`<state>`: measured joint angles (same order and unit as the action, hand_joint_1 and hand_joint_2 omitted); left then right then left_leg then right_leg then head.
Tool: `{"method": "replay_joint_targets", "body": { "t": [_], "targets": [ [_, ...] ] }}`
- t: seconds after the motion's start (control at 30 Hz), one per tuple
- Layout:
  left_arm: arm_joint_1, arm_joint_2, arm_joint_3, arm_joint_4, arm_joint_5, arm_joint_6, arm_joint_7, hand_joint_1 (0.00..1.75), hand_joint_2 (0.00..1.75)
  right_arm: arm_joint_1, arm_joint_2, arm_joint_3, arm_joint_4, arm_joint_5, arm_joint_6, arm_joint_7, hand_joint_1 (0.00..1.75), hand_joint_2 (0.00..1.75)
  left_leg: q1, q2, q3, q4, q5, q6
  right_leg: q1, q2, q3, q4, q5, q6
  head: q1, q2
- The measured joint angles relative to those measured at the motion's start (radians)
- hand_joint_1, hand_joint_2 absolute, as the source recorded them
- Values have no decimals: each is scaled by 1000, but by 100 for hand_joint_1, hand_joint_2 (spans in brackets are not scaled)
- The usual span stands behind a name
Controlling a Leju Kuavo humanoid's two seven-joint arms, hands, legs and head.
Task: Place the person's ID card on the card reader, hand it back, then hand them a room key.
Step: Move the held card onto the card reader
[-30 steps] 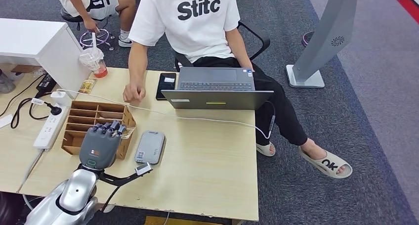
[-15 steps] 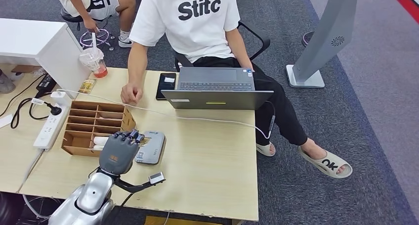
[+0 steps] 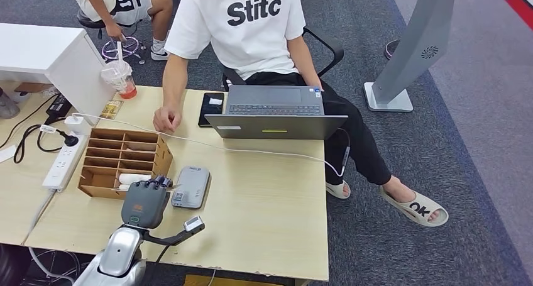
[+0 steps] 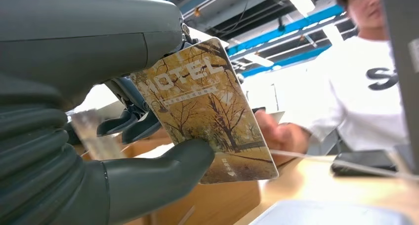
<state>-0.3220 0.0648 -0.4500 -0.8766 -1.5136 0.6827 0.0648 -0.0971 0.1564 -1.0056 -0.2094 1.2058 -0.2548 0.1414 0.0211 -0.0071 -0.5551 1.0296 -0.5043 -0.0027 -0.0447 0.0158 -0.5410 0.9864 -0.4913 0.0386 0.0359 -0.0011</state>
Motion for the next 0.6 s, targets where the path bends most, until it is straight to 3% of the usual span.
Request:
{"method": "replay_joint_targets", "body": {
  "t": [0.6],
  "targets": [
    [19,-25,120,58,-4,5,-48,175,175,0,0,0,0,12,-2,0,0,175,0,0,0,0,0,0,0,0,0,0,0,0,0,0]
  ]
}}
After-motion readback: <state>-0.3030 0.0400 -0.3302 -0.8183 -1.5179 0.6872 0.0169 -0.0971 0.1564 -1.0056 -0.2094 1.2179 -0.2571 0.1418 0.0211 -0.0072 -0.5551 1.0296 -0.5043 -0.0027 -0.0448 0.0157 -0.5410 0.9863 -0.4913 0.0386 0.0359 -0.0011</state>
